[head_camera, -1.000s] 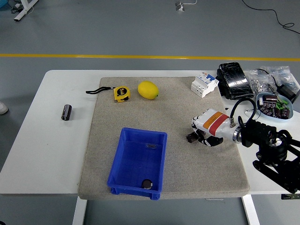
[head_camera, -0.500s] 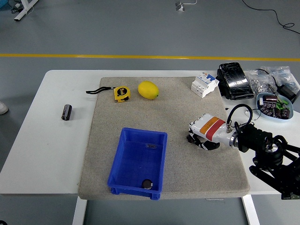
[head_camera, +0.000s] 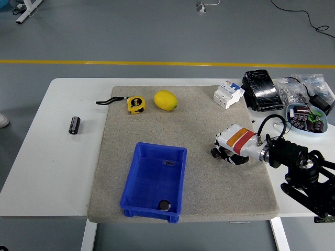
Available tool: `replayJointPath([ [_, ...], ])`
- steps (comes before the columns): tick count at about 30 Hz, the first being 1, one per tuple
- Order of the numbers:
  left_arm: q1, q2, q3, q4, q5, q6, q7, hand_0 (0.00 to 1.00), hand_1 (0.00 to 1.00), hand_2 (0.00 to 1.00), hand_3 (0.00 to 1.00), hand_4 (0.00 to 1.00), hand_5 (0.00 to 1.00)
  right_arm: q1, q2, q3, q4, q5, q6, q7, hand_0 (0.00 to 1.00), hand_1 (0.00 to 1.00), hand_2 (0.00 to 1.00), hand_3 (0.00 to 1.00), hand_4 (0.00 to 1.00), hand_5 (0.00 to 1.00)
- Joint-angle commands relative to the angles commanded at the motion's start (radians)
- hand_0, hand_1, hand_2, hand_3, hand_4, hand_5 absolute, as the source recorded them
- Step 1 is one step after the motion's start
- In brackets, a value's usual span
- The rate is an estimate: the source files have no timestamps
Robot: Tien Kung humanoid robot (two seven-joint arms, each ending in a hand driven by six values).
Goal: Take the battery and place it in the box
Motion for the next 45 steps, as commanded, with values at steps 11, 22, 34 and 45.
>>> replayJointPath([
  [11,0.003,0.001,-0.004,0.001,0.005,0.0,0.001,0.67,0.671,0.692,0.629,0.647,0.674,-0.004,-0.015,0.028,0.052,-0.019,0.002,-0.008,0.002,0.109,0.419,0.207,0.646,0.002],
  [22,0.001,0.004,-0.003,0.002,0.004,-0.002,0.001,0.67,0.671,0.691,0.63,0.647,0.674,-0.009,-0.031,0.07,0.127,-0.055,0.013,-0.024,0.002,0.105,0.419,0.204,0.644,0.002],
  [34,0.007,0.009,-0.007,0.002,0.006,-0.006,0.004,0.67,0.668,0.691,0.63,0.648,0.672,-0.006,-0.055,0.109,0.452,-0.189,0.057,-0.089,0.002,0.102,0.42,0.203,0.659,0.002],
  [45,0.01,0.013,-0.011,0.002,0.011,-0.013,0.007,0.673,0.668,0.691,0.63,0.648,0.672,0.032,-0.007,-0.024,0.647,-0.202,0.112,-0.132,0.002,0.109,0.456,0.208,0.65,0.002],
])
